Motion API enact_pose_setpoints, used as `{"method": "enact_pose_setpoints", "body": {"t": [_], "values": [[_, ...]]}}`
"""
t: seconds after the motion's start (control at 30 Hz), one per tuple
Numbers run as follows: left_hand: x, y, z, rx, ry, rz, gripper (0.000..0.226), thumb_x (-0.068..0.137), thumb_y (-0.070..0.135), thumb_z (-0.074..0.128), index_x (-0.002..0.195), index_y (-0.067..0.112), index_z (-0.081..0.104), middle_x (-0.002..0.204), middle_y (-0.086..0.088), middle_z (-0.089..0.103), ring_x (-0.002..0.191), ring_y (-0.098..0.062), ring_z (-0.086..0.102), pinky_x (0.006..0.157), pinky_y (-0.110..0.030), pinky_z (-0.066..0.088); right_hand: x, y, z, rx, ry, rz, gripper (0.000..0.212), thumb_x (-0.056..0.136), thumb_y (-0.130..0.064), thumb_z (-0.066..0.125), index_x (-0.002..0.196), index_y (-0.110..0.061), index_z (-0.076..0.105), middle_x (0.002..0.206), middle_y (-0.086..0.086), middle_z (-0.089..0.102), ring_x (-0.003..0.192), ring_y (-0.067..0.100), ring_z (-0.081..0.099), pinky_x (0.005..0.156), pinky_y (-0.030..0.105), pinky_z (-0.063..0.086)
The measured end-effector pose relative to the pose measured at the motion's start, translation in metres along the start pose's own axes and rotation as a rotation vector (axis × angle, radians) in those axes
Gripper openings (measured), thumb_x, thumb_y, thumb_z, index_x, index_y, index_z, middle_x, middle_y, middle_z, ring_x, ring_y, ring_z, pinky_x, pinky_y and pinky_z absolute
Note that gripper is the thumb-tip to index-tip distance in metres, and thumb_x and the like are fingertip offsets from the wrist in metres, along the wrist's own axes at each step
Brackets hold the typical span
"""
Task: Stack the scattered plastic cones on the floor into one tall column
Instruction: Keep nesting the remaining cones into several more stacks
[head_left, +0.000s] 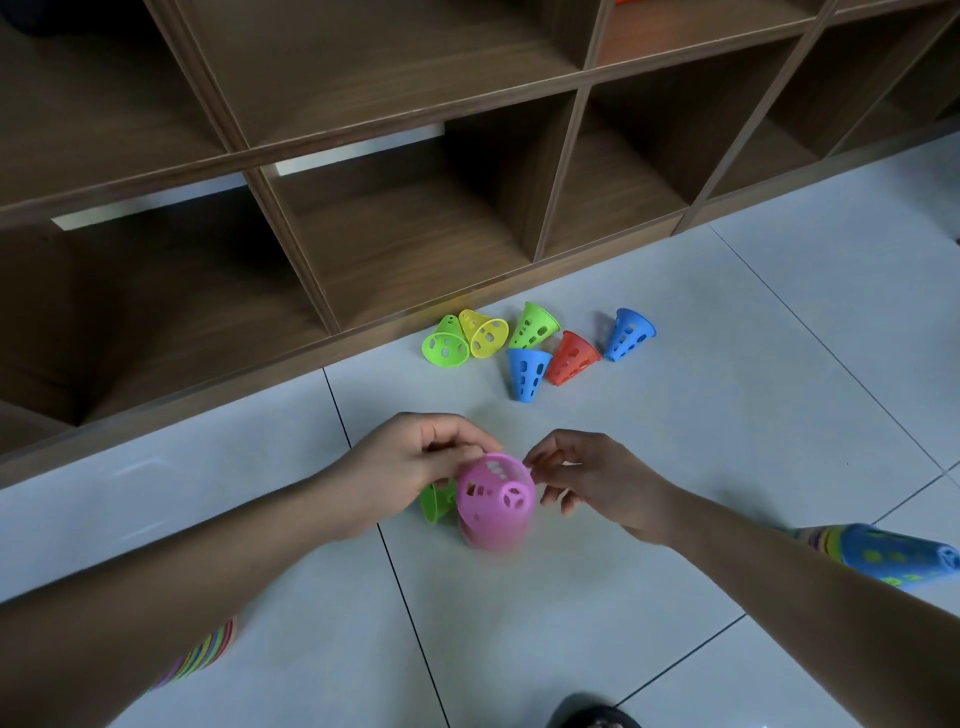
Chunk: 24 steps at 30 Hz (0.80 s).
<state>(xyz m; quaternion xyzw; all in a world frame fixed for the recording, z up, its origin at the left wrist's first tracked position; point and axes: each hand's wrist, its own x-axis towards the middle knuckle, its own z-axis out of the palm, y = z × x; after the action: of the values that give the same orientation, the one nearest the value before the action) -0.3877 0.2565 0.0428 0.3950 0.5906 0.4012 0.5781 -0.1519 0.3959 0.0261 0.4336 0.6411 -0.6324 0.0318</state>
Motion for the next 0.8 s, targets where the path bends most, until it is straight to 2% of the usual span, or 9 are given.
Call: {"method": "enact_pose_setpoints", "body": {"t": [0.13,0.2,0.23,0.3,0.4,0.47,0.6,0.7,0.8], "values": [[0.000,-0.010,0.006,0.184,0.050,0.011,0.019,0.104,0.011,0.067,0.109,0.024,0.080,0.105,0.003,0.080,0.103,-0.016,0.074,0.092,-0.031,0.057,0.032,0.014,-0.036,-0.137,0.195,0.022,0.013,0.097,-0.009,0.068,0.100,-0.019,0.077,0.104,0.015,0.075,0.083,0.018,0.071,0.072,0.033,0.061],[0.002,-0.018,0.004,0.200,0.074,-0.017,0.018,0.103,0.012,0.070,0.107,0.026,0.080,0.101,0.003,0.079,0.097,-0.013,0.073,0.090,-0.033,0.057,0.051,0.018,-0.060,-0.242,0.302,0.025,0.017,0.096,-0.015,0.068,0.097,-0.029,0.076,0.104,0.006,0.076,0.090,0.027,0.073,0.079,0.042,0.063],[0.002,-0.023,0.003,0.206,0.080,-0.036,0.017,0.102,0.014,0.071,0.106,0.027,0.080,0.100,0.001,0.079,0.094,-0.013,0.073,0.089,-0.036,0.057,0.059,0.017,-0.072,-0.293,0.346,0.018,0.019,0.096,-0.016,0.067,0.098,-0.033,0.076,0.105,0.000,0.076,0.093,0.029,0.072,0.076,0.041,0.063],[0.002,-0.032,0.000,0.223,0.087,-0.060,0.015,0.101,0.016,0.073,0.105,0.028,0.080,0.099,-0.001,0.078,0.091,-0.016,0.072,0.091,-0.041,0.057,0.073,0.012,-0.096,-0.427,0.419,0.006,0.022,0.096,-0.017,0.066,0.107,-0.033,0.076,0.112,-0.006,0.071,0.094,0.024,0.068,0.074,0.028,0.054],[0.002,-0.047,-0.008,0.259,0.122,-0.107,0.015,0.099,0.018,0.076,0.105,0.031,0.080,0.094,0.000,0.078,0.090,-0.021,0.073,0.092,-0.045,0.057,0.096,0.005,-0.132,-0.698,0.499,-0.028,0.030,0.096,-0.014,0.066,0.124,-0.023,0.073,0.125,0.007,0.062,0.107,0.027,0.065,0.088,0.028,0.046],[0.001,-0.056,-0.013,0.284,0.149,-0.154,0.017,0.096,0.022,0.077,0.104,0.037,0.078,0.086,-0.003,0.076,0.082,-0.018,0.071,0.088,-0.045,0.057,0.108,0.002,-0.150,-0.796,0.526,-0.026,0.034,0.097,-0.010,0.062,0.129,-0.019,0.069,0.134,0.014,0.055,0.116,0.035,0.063,0.088,0.030,0.046],[-0.001,-0.071,-0.020,0.339,0.156,-0.230,0.017,0.096,0.026,0.076,0.102,0.042,0.075,0.076,-0.005,0.075,0.075,-0.026,0.068,0.074,-0.034,0.049,0.123,-0.002,-0.169,-0.884,0.557,0.016,0.040,0.098,-0.003,0.054,0.133,-0.021,0.065,0.144,0.010,0.047,0.124,0.032,0.056,0.083,0.033,0.048],[-0.002,-0.077,-0.020,0.344,0.154,-0.260,0.016,0.094,0.026,0.076,0.102,0.039,0.076,0.080,-0.003,0.076,0.084,-0.032,0.071,0.074,-0.035,0.051,0.129,0.000,-0.175,-0.927,0.480,0.057,0.041,0.101,-0.009,0.056,0.139,-0.023,0.062,0.151,0.009,0.044,0.130,0.032,0.054,0.090,0.033,0.048],[-0.002,-0.075,-0.019,0.357,0.189,-0.248,0.015,0.094,0.022,0.078,0.097,0.037,0.079,0.087,0.007,0.078,0.085,-0.019,0.074,0.083,-0.033,0.055,0.129,0.001,-0.176,-0.933,0.416,0.089,0.041,0.103,-0.011,0.055,0.141,-0.025,0.060,0.155,0.009,0.043,0.132,0.033,0.053,0.095,0.035,0.048]]}}
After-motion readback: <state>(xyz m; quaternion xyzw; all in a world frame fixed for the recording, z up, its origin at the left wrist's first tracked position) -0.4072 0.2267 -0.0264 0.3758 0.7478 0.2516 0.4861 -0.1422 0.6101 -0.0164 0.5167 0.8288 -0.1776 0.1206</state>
